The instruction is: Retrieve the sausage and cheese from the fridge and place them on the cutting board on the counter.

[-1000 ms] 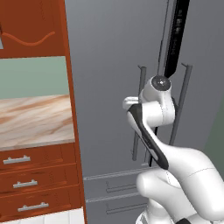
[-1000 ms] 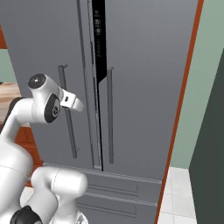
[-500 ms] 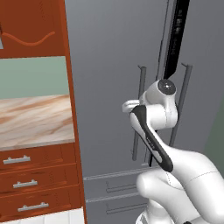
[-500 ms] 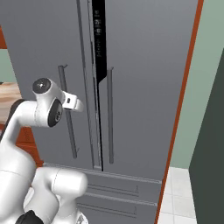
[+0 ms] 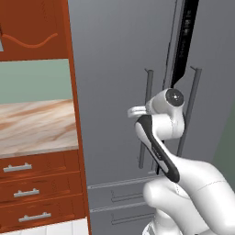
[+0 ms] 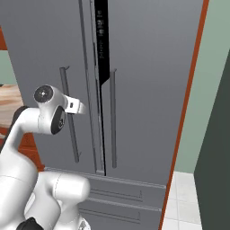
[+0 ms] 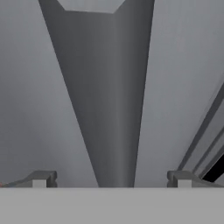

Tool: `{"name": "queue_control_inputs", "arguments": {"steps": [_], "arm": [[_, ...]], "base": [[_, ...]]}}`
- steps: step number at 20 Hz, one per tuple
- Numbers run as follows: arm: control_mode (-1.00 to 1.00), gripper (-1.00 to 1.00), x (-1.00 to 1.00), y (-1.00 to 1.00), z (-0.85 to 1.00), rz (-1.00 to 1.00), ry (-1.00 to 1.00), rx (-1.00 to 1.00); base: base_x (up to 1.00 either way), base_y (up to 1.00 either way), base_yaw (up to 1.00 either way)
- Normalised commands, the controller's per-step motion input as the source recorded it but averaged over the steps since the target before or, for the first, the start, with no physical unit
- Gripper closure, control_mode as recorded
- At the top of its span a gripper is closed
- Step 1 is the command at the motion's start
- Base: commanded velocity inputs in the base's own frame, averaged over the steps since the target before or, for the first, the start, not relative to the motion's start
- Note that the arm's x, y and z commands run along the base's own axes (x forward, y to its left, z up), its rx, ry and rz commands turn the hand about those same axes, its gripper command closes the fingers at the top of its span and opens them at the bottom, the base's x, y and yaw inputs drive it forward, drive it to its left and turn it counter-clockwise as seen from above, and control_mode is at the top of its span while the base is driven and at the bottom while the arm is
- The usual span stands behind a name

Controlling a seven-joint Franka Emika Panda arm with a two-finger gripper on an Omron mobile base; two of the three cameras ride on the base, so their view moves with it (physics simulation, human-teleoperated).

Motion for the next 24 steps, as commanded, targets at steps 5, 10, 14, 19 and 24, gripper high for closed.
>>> {"name": "queue_control_inputs", "arguments": {"steps": [5, 10, 14, 19, 24], "arm": [[-1.00, -1.00, 0.38, 0.00, -0.17, -0.04, -0.03, 0.00], [-1.00, 1.00, 0.37, 0.00, -0.13, -0.02, 0.00, 0.00], [-1.00, 1.00, 0.23, -0.07, -0.03, 0.00, 0.00, 0.01], [-1.00, 1.00, 0.01, -0.06, 0.00, 0.00, 0.00, 0.00], [-1.00, 1.00, 0.00, 0.00, 0.00, 0.00, 0.00, 0.00]], "base": [[0.00, 0.00, 0.00], [0.00, 0.00, 0.00], [0.00, 0.00, 0.00], [0.00, 0.00, 0.00], [0.00, 0.00, 0.00]]}}
